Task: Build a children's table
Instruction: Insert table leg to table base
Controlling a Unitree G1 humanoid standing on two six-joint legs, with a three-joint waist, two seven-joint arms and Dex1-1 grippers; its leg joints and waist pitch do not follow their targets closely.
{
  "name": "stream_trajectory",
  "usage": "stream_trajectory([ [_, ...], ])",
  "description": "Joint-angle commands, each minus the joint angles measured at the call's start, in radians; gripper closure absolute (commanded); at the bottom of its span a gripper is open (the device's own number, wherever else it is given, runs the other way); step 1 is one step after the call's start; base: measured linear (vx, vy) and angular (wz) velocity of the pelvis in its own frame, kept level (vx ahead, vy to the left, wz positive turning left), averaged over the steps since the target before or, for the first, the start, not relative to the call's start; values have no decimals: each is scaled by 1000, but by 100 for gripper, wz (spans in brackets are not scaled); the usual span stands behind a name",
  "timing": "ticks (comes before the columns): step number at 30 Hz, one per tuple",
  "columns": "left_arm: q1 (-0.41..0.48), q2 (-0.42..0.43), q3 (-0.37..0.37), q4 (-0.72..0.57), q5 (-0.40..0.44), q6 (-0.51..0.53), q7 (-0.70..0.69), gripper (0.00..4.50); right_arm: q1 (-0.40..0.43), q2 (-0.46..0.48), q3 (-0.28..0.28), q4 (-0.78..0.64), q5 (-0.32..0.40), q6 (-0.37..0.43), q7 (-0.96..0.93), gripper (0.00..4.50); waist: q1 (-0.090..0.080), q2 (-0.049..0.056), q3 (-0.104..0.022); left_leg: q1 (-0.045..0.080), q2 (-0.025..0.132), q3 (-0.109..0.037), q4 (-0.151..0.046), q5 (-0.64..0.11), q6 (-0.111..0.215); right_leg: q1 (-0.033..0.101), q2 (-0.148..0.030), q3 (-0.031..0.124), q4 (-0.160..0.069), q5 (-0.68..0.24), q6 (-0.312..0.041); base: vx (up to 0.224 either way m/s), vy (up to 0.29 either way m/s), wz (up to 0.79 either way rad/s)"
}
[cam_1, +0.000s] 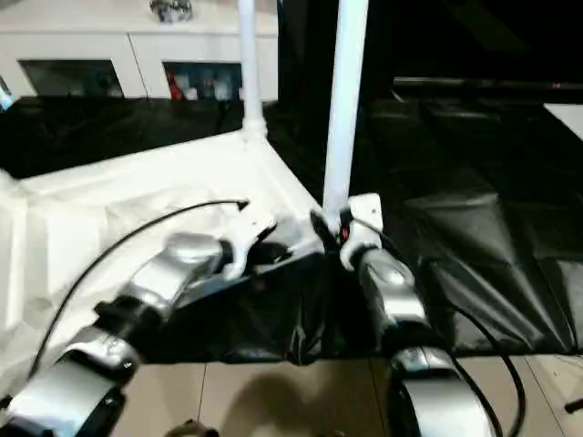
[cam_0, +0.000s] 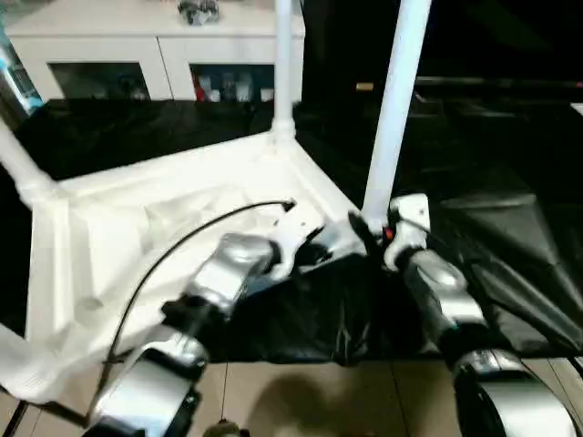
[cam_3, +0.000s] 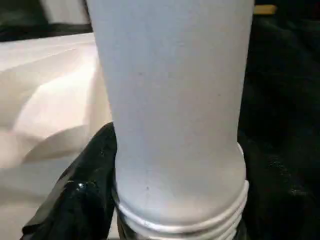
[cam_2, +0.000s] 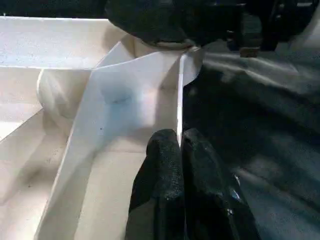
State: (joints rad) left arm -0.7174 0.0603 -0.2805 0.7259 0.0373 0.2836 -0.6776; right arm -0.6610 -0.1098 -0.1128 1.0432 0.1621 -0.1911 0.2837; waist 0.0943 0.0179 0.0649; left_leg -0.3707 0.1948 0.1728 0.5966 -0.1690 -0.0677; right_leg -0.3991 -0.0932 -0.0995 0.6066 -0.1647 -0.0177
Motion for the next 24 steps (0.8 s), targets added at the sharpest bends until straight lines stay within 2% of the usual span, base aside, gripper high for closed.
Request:
stream_trajectory([
  [1, -52, -17, 58, -20, -10, -40, 72, 450, 33, 5, -32, 96, 10, 33, -62, 173, 0, -4, -73, 15, 31, -16, -79, -355, 18, 35, -66, 43, -104, -448, -149, 0, 0, 0],
  [2, -56, -25, 56, -11, -4, -51, 81, 450, 18, 17, -49, 114, 22, 21, -77, 173, 1, -4, -74, 14, 32, -14, -79, -342, 24, 34, -65, 45, -100, -408, -162, 0, 0, 0],
  [3, -58, -30, 54, -7, 1, -57, 87, 450, 9, 24, -57, 126, 25, 11, -88, 173, 1, -5, -75, 9, 30, -13, -79, -327, 29, 39, -66, 46, -95, -378, -172, 0, 0, 0],
  [6, -55, -34, 45, -4, 6, -69, 83, 450, 2, 36, -48, 139, 14, -22, -81, 173, 7, -1, -77, 7, 32, -10, -78, -288, 43, 42, -65, 48, -88, -302, -196, 0, 0, 0],
  [10, -47, -20, 30, -4, 12, -94, 70, 450, -1, 44, -54, 146, 18, -51, -62, 173, 9, -4, -75, 6, 29, -8, -78, -297, 48, 44, -67, 48, -93, -341, -189, 0, 0, 0],
  [14, -45, -19, 29, -5, 10, -97, 67, 450, -1, 44, -54, 147, 16, -55, -59, 173, 9, -2, -72, 10, 32, -10, -82, -320, 39, 41, -66, 47, -96, -379, -183, 0, 0, 0],
  [18, -27, 9, 28, -27, 1, -143, 9, 450, -21, 22, -78, 149, 32, -108, 21, 173, 8, -5, -74, 5, 32, -11, -81, -309, 47, 44, -68, 49, -95, -365, -182, 0, 0, 0],
  [19, -21, 14, 37, -38, -17, -151, -19, 406, -25, 12, -81, 141, 36, -120, 49, 173, 8, -5, -74, 4, 32, -10, -82, -304, 49, 45, -67, 49, -93, -356, -185, 0, 0, 0],
  [22, 1, 39, 53, -97, -69, -161, -115, 392, -26, -26, -75, 102, 45, -136, 138, 173, 12, -3, -79, 1, 37, -10, -79, -265, 62, 50, -73, 51, -85, -300, -215, 0, 0, 0],
  [23, 1, 39, 53, -97, -69, -161, -115, 384, -26, -26, -75, 102, 45, -136, 138, 173, 14, 0, -80, 4, 40, -8, -77, -249, 65, 45, -69, 50, -80, -257, -231, 0, 0, 0],
  [24, 4, 43, 61, -115, -89, -159, -138, 371, -24, -35, -71, 91, 48, -135, 169, 173, 13, -2, -78, 3, 39, -7, -78, -246, 68, 46, -66, 50, -75, -236, -242, 0, 0, 0],
])
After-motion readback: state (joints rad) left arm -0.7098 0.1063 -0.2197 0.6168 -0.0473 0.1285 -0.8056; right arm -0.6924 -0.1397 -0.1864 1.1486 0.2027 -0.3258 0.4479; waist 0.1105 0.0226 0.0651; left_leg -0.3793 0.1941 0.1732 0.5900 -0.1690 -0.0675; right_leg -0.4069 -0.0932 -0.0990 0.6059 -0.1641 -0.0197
